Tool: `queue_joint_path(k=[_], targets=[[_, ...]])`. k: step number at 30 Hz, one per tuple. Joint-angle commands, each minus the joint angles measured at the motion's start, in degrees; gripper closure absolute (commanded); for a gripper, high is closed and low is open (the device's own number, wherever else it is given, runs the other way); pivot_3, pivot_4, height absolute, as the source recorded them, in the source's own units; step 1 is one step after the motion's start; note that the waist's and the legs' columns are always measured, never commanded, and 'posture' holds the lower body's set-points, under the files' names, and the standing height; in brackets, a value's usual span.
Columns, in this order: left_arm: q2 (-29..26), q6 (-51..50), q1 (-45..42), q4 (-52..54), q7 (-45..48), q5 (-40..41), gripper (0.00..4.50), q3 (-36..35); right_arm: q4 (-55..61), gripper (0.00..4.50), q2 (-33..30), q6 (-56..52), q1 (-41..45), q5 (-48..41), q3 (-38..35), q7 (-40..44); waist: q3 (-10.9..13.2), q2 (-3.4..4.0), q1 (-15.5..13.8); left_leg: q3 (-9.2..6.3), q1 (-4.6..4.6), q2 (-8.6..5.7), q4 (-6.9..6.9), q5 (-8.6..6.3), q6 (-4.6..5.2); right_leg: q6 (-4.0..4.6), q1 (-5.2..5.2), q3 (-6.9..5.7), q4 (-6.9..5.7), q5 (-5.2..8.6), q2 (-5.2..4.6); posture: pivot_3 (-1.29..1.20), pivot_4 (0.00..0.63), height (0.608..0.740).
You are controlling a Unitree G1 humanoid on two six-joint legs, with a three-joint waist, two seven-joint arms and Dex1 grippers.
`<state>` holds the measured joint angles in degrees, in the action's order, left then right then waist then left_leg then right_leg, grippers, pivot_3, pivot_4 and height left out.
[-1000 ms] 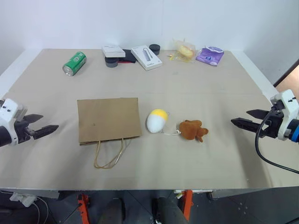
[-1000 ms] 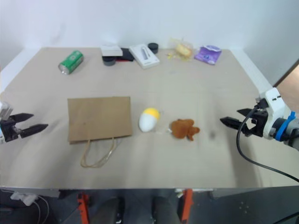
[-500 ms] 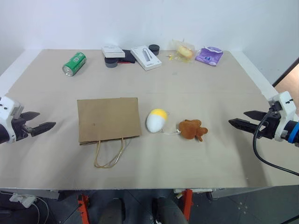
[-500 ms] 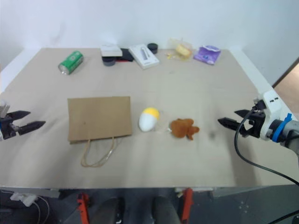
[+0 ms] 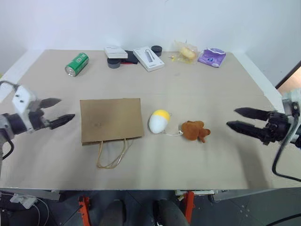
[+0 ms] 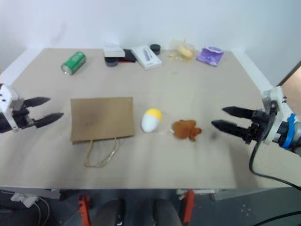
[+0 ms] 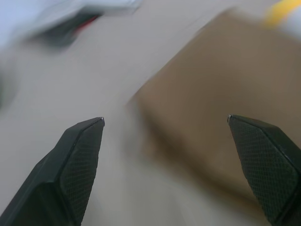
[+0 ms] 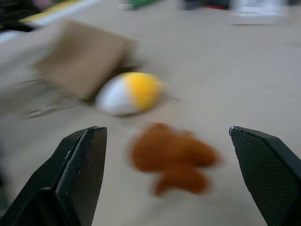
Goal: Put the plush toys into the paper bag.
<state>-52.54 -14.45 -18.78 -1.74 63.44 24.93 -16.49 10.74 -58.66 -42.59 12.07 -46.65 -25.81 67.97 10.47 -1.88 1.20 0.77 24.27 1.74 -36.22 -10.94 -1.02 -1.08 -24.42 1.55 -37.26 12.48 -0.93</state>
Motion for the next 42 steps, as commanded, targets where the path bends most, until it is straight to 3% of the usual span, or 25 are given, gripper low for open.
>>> queue_joint_path(k=[1, 6, 9, 15, 19, 25, 34, 42], targets=[[-0.95, 7.51, 2.38, 8.49, 3.61, -3.79, 0.14, 5.02, 8.49, 0.0, -1.44, 0.8, 2.95, -2.75, 1.34, 1.14, -0.02, 0.03, 0.15, 0.14, -0.14, 0.01, -0.02, 0.0, 0.0, -0.01, 0.06, 0.09, 0.0, -0.05, 0.0, 0.0, 0.15, 0.74], [0.53, 23.29, 2.79, 8.76, 7.4, -8.41, 0.14, 9.15, 13.83, 0.0, -1.7, 3.83, 6.24, 0.72, 8.06, 0.9, -0.01, 0.02, 0.06, 0.32, -0.19, 0.13, -0.15, 0.04, 0.08, 0.45, 0.03, 0.1, 0.01, -0.11, 0.16, 0.0, 0.15, 0.74], [2.9, 39.88, 2.08, 4.63, 7.74, -11.11, 0.14, 9.27, 14.61, 0.0, -1.13, 7.0, 6.54, 3.8, 10.18, 0.25, -0.02, 0.04, -0.03, 0.48, -0.17, 0.22, -0.16, 0.08, 0.12, 0.46, 0.04, 0.09, 0.0, -0.12, 0.13, 0.0, 0.15, 0.74], [3.87, 73.55, -1.1, -12.95, 8.01, -14.24, 0.14, 8.43, 14.75, 0.0, -0.98, 9.22, 5.27, 5.17, 10.42, 0.51, -0.02, 0.03, -0.18, 0.73, -0.1, 0.24, -0.18, 0.08, 0.12, 0.3, -0.01, 0.17, 0.06, -0.2, 0.01, 0.0, 0.15, 0.74], [2.8, 85.72, -2.56, -21.28, 5.88, -14.76, 0.14, 10.84, 15.49, 0.0, -0.75, 9.92, 4.48, 5.08, 10.17, 0.34, -0.02, 0.03, -0.18, 0.81, -0.1, 0.35, -0.19, 0.07, 0.13, 0.09, -0.02, 0.18, 0.07, -0.34, 0.0, 0.0, 0.15, 0.74], [1.18, 92.74, -2.8, -26.19, 1.47, -17.33, 0.14, 14.46, 15.86, 0.0, -0.95, 10.94, 3.54, 5.16, 9.85, 0.65, -0.02, 0.03, -0.17, 0.85, -0.1, 0.38, -0.25, 0.07, 0.13, 0.05, -0.01, 0.17, 0.07, -0.41, -0.01, 0.0, 0.15, 0.74], [-0.31, 94.78, -2.25, -27.65, -6.51, -22.95, 0.14, 17.3, 15.76, 0.0, -1.34, 10.96, 3.19, 4.48, 9.21, 0.59, -0.03, 0.04, -0.16, 0.87, -0.12, 0.4, -0.27, 0.07, 0.14, 0.04, -0.01, 0.17, 0.06, -0.46, 0.0, 0.0, 0.15, 0.74], [3.01, 91.37, -1.74, -23.42, -12.91, -27.75, 0.14, 21.09, 16.43, 0.0, -1.03, 10.09, 3.54, 3.66, 9.52, -0.51, -0.03, 0.05, -0.16, 0.97, -0.15, 0.45, -0.3, 0.08, 0.15, 0.04, 0.02, 0.17, 0.05, -0.49, -0.02, 0.0, 0.15, 0.74]])
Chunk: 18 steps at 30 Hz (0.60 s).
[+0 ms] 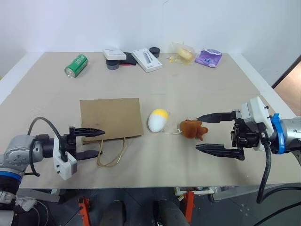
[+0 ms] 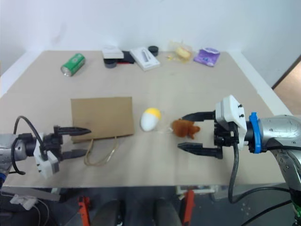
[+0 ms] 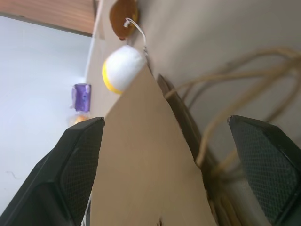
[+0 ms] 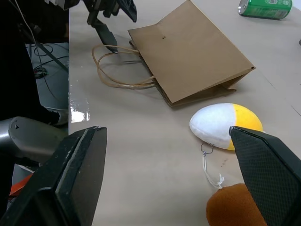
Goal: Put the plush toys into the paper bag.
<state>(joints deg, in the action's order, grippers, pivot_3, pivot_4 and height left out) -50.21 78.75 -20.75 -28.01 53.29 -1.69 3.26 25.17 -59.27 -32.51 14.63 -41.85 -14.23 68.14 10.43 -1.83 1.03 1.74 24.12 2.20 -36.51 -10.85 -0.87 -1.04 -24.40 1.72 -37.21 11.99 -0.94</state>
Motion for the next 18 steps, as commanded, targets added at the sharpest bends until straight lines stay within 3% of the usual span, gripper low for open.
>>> queue_joint_path(k=[1, 3, 5, 6, 8, 13, 18], targets=[[0.77, -2.39, 0.39, 3.3, -3.35, -1.67, 0.14, 1.84, 2.06, 0.0, -0.41, -0.07, 0.96, -1.24, -2.04, -0.84, 0.0, 0.0, 0.0, 0.01, 0.0, 0.01, -0.01, 0.0, 0.0, -0.01, 0.0, 0.0, 0.0, 0.0, 0.01, 0.0, 0.15, 0.74], [0.67, -3.43, 0.49, 3.6, -4.41, -2.18, 0.38, 2.7, 2.12, 0.0, -0.41, -0.29, 1.06, -1.48, -1.93, -1.24, 0.0, 0.0, 0.0, 0.02, 0.0, 0.02, -0.01, 0.0, 0.0, -0.01, 0.0, 0.0, 0.0, -0.01, 0.02, 0.0, 0.15, 0.74], [0.79, -4.2, 0.53, 3.55, -5.24, -2.0, 0.94, 3.51, 2.38, 0.0, -0.35, -0.59, 1.07, -1.77, -1.87, -1.76, 0.0, 0.0, 0.02, 0.01, 0.0, 0.04, -0.01, 0.0, 0.0, -0.01, 0.0, 0.0, 0.0, -0.01, 0.05, 0.0, 0.15, 0.74], [0.89, -4.52, 0.52, 3.63, -5.81, -1.89, 1.51, 3.87, 2.58, 0.0, -0.28, -0.76, 1.03, -1.92, -1.87, -2.02, 0.0, 0.0, 0.02, 0.01, -0.01, 0.06, -0.01, 0.0, 0.0, 0.04, 0.0, 0.0, -0.01, -0.04, 0.09, 0.0, 0.15, 0.74], [0.86, -4.98, 0.45, 3.8, -6.67, -1.75, 1.97, 4.39, 2.84, 0.0, -0.2, -0.94, 0.99, -2.03, -1.82, -2.32, 0.0, 0.0, 0.02, 0.01, -0.02, 0.12, -0.01, 0.0, 0.0, 0.07, 0.0, 0.0, -0.01, -0.06, 0.1, 0.0, 0.15, 0.74], [1.3, -10.03, 0.16, 7.01, -8.47, -0.08, 4.47, 5.02, 3.54, 0.0, 0.41, -1.51, 1.08, -2.91, -1.54, -3.74, 0.0, 0.0, 0.02, 0.13, -0.03, 0.22, -0.04, 0.01, 0.0, 0.09, 0.0, -0.01, -0.01, -0.1, 0.12, 0.0, 0.15, 0.74], [3.22, -20.8, 1.4, 18.08, -10.39, 6.12, 4.47, 5.09, 6.25, 0.0, 4.09, -3.31, 1.08, -4.22, 1.53, -8.61, -0.01, -0.01, 0.06, 0.44, -0.02, 0.4, -0.07, 0.01, 0.0, 0.08, 0.0, 0.0, 0.0, -0.11, 0.11, 0.0, 0.15, 0.74]])
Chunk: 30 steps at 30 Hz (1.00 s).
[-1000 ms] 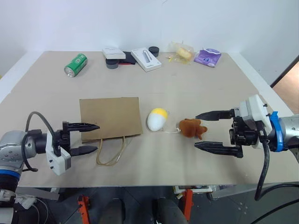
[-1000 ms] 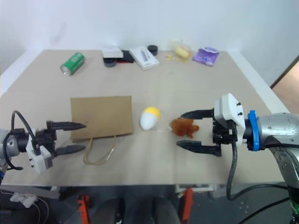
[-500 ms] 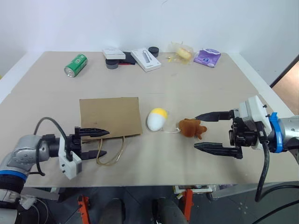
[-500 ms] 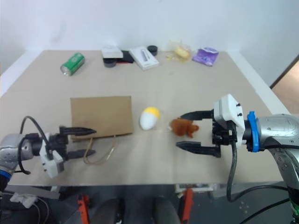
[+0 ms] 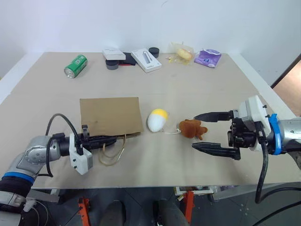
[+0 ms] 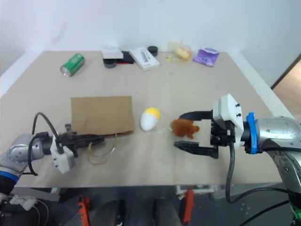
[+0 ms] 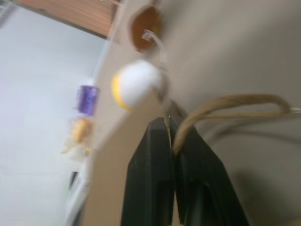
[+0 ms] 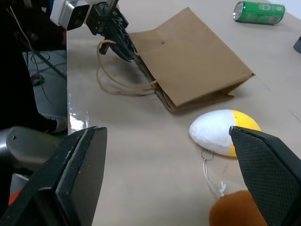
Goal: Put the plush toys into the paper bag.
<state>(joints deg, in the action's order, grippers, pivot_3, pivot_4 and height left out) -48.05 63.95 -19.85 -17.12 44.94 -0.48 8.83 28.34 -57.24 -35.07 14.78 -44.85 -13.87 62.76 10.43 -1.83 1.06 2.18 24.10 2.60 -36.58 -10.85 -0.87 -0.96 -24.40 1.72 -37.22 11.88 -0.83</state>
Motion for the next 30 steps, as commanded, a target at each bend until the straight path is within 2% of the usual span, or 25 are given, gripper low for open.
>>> queue_joint_path(k=[1, 4, 6, 7, 8, 10, 11, 18, 25, 30], targets=[[1.63, -8.69, 0.75, 9.79, -2.48, 6.08, 4.49, -0.69, 3.38, 0.25, 3.81, -0.44, 1.27, 0.17, 2.94, -5.24, -0.01, -0.01, 0.04, 0.02, 0.0, 0.02, 0.0, 0.0, 0.0, -0.01, 0.0, 0.01, 0.0, 0.0, 0.01, 0.0, 0.15, 0.74], [3.3, -17.3, 1.2, 16.88, -3.71, 8.59, 4.5, -1.41, 2.79, 1.07, 9.76, -0.04, 3.05, 4.72, 8.56, -11.78, -0.01, -0.01, 0.22, 0.03, 0.0, 0.02, -0.03, 0.0, 0.0, -0.01, -0.01, 0.03, 0.0, -0.03, 0.12, 0.0, 0.15, 0.74], [4.23, -21.57, 1.98, 20.68, -4.22, 8.86, 4.5, -1.76, 1.52, 2.28, 15.85, -0.71, 4.27, 6.94, 12.45, -17.37, -0.01, -0.01, 0.23, 0.03, -0.02, 0.03, -0.04, 0.01, -0.02, 0.01, -0.01, 0.12, -0.01, -0.06, 0.3, 0.0, 0.15, 0.74], [4.65, -23.04, 2.69, 21.96, -4.4, 8.77, 4.5, -1.92, 0.83, 2.64, 18.55, -0.33, 4.49, 8.76, 14.85, -19.17, -0.01, -0.01, 0.28, 0.02, -0.02, 0.07, -0.05, 0.02, -0.03, 0.02, -0.02, 0.16, -0.02, -0.08, 0.37, 0.0, 0.15, 0.74], [4.98, -24.43, 3.43, 22.66, -4.52, 8.7, 4.5, -2.15, -0.65, 3.33, 21.59, 0.13, 4.99, 11.22, 17.5, -21.48, -0.01, -0.01, 0.36, 0.01, -0.03, 0.12, -0.06, 0.03, -0.05, 0.04, -0.03, 0.24, -0.02, -0.1, 0.51, 0.0, 0.15, 0.74], [5.33, -25.61, 4.69, 23.16, -4.59, 8.0, 4.5, -2.7, -4.27, 4.21, 27.31, 1.51, 5.93, 15.41, 22.05, -24.85, -0.02, 0.0, 0.36, 0.03, -0.13, 0.19, -0.02, 0.04, -0.06, 0.07, -0.02, 0.38, -0.07, -0.1, 0.67, 0.0, 0.15, 0.74], [5.5, -26.07, 5.04, 23.29, -4.62, 7.85, 4.5, -3.02, -6.02, 4.45, 29.5, 2.35, 6.38, 17.18, 23.83, -25.78, -0.02, 0.0, 0.39, 0.03, -0.16, 0.2, 0.0, 0.04, -0.06, 0.09, -0.03, 0.4, -0.1, -0.1, 0.7, 0.0, 0.15, 0.74], [7.94, -28.55, 6.96, 24.47, -6.15, 7.26, 4.5, -5.17, -25.05, 4.45, 44.26, 12.22, 12.06, 27.11, 29.7, -30.35, -0.02, -0.01, 0.3, 0.15, -0.17, 0.27, -0.02, 0.05, -0.07, 0.18, -0.09, 0.51, -0.15, -0.12, 0.79, 0.0, 0.15, 0.74], [10.56, -32.6, 7.63, 27.19, -8.54, 7.09, 4.5, -7.15, -36.19, 4.45, 51.39, 18.38, 16.79, 32.3, 30.32, -31.59, -0.03, -0.03, 0.25, 0.22, -0.02, 0.25, -0.01, 0.05, -0.07, 0.11, -0.27, 0.62, -0.14, -0.15, 0.77, 0.0, 0.15, 0.74], [13.07, -36.57, 6.04, 27.77, -13.12, 6.91, 4.5, -10.93, -40.5, 4.45, 52.4, 14.98, 16.69, 38.67, 33.67, -34.52, -0.08, -0.11, 0.28, 0.26, 0.08, 0.32, 0.03, 0.05, -0.07, 0.17, -0.46, 0.69, -0.17, -0.18, 0.87, 0.0, 0.15, 0.74]])
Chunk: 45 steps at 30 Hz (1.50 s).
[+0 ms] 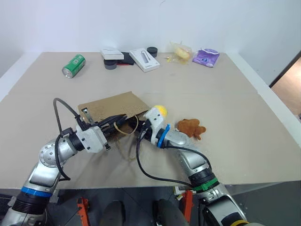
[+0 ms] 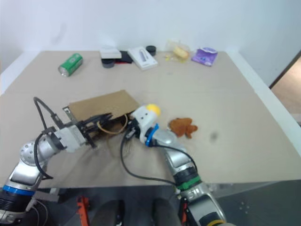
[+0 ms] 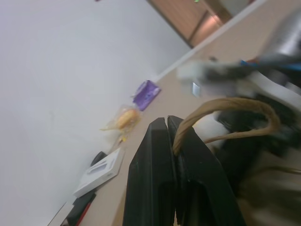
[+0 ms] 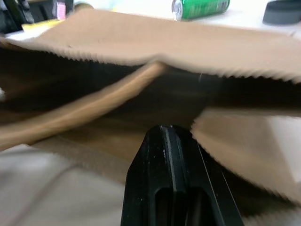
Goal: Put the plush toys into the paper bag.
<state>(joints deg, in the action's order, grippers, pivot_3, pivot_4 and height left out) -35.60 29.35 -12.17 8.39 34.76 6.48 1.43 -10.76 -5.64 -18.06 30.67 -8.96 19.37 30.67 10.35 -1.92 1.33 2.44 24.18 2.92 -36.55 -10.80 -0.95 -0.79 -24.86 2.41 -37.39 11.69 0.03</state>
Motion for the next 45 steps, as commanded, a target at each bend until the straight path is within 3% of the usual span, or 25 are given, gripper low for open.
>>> queue_joint_path(k=[1, 8, 16, 27, 32, 37, 40, 45], targets=[[1.32, -3.36, -2.37, 2.41, -4.26, 0.04, 4.5, -4.44, -2.58, 4.45, 0.95, -3.85, 1.13, 4.13, 0.51, -4.08, -0.02, -0.03, 0.0, 0.0, 0.02, 0.02, -0.01, 0.01, -0.01, 0.03, -0.04, 0.0, -0.02, -0.03, 0.03, 0.0, 0.15, 0.74], [5.46, -8.09, -6.2, 7.56, -11.64, -1.58, 4.5, -7.9, -4.03, 4.45, 1.99, -9.58, 1.91, 6.9, -0.42, -7.73, -0.31, -0.26, -0.02, 0.09, -0.15, 0.09, -0.02, 0.21, 0.11, 0.28, 0.03, 0.07, -0.07, -0.17, 0.1, 0.0, 0.15, 0.74], [6.23, -11.89, -10.69, 10.07, -14.93, -2.35, 4.5, -10.42, -2.69, 4.45, 2.06, -11.8, 1.52, 7.0, -0.32, -7.54, -0.49, -0.41, -0.02, 0.26, -0.19, 0.08, -0.02, 0.46, 0.22, 0.35, 0.03, 0.14, -0.06, -0.4, 0.05, 0.0, 0.15, 0.74], [8.03, -10.83, -1.22, 7.54, -11.56, -2.66, 4.5, -6.42, 5.82, 4.45, 0.46, -2.81, 0.88, 4.79, -1.66, -3.22, -0.5, -0.44, 0.0, 0.47, 0.07, 0.09, 0.06, 0.46, 0.22, 0.32, -0.27, 0.32, 0.01, -0.41, 0.04, 0.0, 0.15, 0.74], [8.45, -10.26, -0.52, 6.12, -11.35, -2.83, 4.5, -6.07, 15.49, 2.73, -3.51, -4.73, 1.11, 2.99, -2.26, 1.68, -0.49, -0.44, 0.0, 0.48, 0.13, 0.16, 0.09, 0.46, 0.22, 0.31, -0.37, 0.34, 0.01, -0.42, 0.1, 0.0, 0.15, 0.74], [9.37, -10.22, -1.12, 5.33, -11.2, -3.07, 4.5, -5.37, 27.19, 0.15, -9.28, -9.49, -0.11, -1.28, -4.35, 7.02, -0.49, -0.44, -0.02, 0.49, 0.13, 0.17, 0.12, 0.45, 0.21, 0.35, -0.38, 0.33, 0.02, -0.39, 0.1, 0.0, 0.15, 0.74], [9.83, -10.37, -1.61, 5.49, -10.94, -3.14, 4.5, -4.93, 32.58, 0.06, -15.21, -15.85, -0.87, -6.31, -10.8, 9.15, -0.48, -0.45, -0.11, 0.48, 0.15, 0.16, 0.13, 0.44, 0.2, 0.35, -0.37, 0.33, 0.05, -0.39, 0.08, 0.0, 0.15, 0.74], [10.03, -10.6, -2.06, 5.45, -10.83, -2.98, 4.5, -4.95, 31.23, 0.06, -30.19, -27.57, -2.66, -2.84, -14.05, 8.98, -0.48, -0.46, -0.12, 0.58, 0.14, 0.02, 0.13, 0.44, 0.2, 0.33, -0.36, 0.31, 0.14, -0.4, -0.16, 0.0, 0.15, 0.74]])
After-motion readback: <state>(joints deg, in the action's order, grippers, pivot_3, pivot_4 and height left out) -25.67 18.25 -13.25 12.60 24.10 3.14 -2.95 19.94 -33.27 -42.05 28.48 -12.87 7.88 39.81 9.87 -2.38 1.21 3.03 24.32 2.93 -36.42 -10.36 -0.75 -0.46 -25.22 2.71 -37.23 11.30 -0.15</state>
